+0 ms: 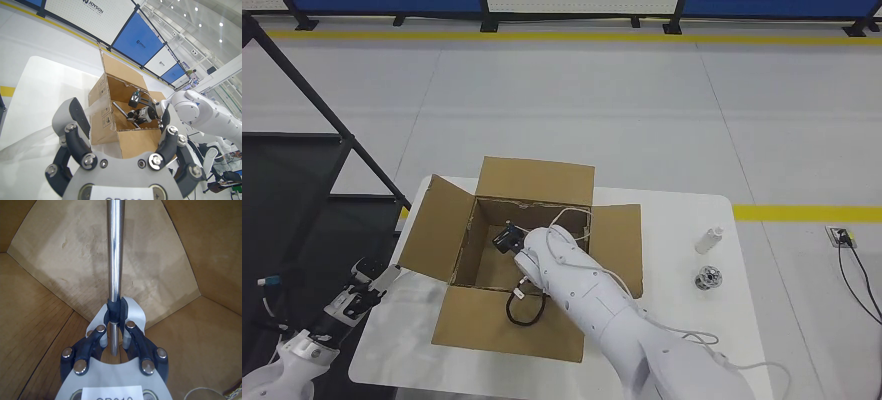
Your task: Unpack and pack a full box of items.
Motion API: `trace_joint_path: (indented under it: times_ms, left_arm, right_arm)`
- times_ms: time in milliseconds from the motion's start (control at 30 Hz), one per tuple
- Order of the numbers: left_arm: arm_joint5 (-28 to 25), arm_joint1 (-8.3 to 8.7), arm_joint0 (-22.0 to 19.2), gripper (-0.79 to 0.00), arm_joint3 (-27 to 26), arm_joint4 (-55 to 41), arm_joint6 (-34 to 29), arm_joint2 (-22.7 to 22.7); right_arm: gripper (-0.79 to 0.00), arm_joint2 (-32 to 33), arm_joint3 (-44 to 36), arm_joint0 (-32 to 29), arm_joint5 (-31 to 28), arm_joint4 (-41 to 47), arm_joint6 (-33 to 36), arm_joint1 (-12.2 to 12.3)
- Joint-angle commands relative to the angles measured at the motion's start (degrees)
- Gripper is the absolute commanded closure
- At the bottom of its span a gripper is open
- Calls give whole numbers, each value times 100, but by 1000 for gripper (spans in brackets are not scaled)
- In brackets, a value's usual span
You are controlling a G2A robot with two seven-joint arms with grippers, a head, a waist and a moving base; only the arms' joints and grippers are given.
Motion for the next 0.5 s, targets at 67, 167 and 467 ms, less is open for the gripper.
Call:
trace_joint_path:
  times_ms: [67,167,467]
  left_arm:
    - [0,0,0,-785,0,0,0,0]
    - [0,0,0,-785,0,0,0,0]
    - [0,0,0,-785,0,0,0,0]
  right_arm:
    - [-696,0,-1,0,1,0,0,0]
    - [-785,75,84,23,17,147,-28,14]
    - [-785,75,84,23,17,147,-28,14]
